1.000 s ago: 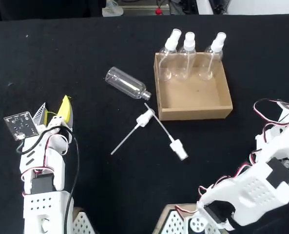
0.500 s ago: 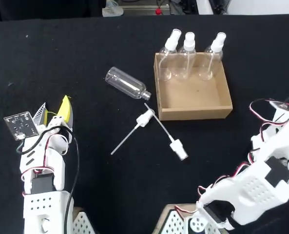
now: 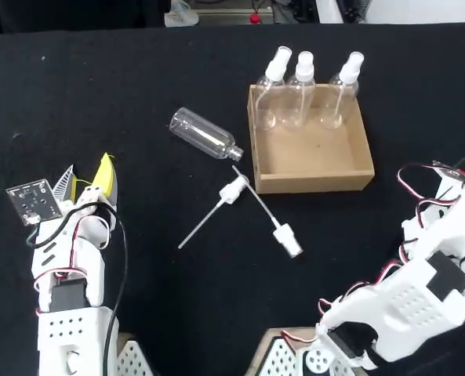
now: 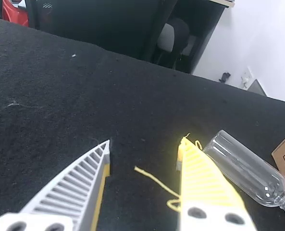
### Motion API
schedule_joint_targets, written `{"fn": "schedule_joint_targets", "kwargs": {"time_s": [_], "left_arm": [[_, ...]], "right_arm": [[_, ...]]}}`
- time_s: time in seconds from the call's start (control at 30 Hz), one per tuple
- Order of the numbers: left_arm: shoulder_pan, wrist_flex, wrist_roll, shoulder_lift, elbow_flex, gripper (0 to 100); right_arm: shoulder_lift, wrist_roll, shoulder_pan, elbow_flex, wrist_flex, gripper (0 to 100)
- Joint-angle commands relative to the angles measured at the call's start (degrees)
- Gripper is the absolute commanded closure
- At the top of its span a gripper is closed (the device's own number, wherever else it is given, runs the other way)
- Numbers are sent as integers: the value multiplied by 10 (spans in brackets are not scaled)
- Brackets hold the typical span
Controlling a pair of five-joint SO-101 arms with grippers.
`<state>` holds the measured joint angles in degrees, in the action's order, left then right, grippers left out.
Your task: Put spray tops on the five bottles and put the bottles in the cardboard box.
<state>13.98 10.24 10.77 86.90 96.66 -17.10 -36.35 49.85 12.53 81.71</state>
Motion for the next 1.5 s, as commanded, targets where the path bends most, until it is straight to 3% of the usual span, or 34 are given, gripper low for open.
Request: {"fn": "schedule_joint_targets", "kwargs": {"time_s": [0.0,0.27,0.5,0.63,0.83,1.03,1.33,1.47], "left_arm": [[-5,2,-4,1,12,777],[-6,2,-4,1,12,777],[-6,2,-4,2,12,777],[-6,2,-4,2,12,777],[-6,2,-4,2,12,777],[-6,2,-4,2,12,777],[-6,2,-4,2,12,777],[-6,2,-4,2,12,777]], "right_arm": [[7,-5,-4,-8,-9,891],[14,-41,-15,-105,-4,906],[155,-88,-30,-6,-47,906],[310,-58,-40,141,-178,906],[508,91,-74,378,-440,907],[578,217,-85,475,-626,909],[577,241,-85,640,-929,907],[577,241,-85,689,-1019,907]]}}
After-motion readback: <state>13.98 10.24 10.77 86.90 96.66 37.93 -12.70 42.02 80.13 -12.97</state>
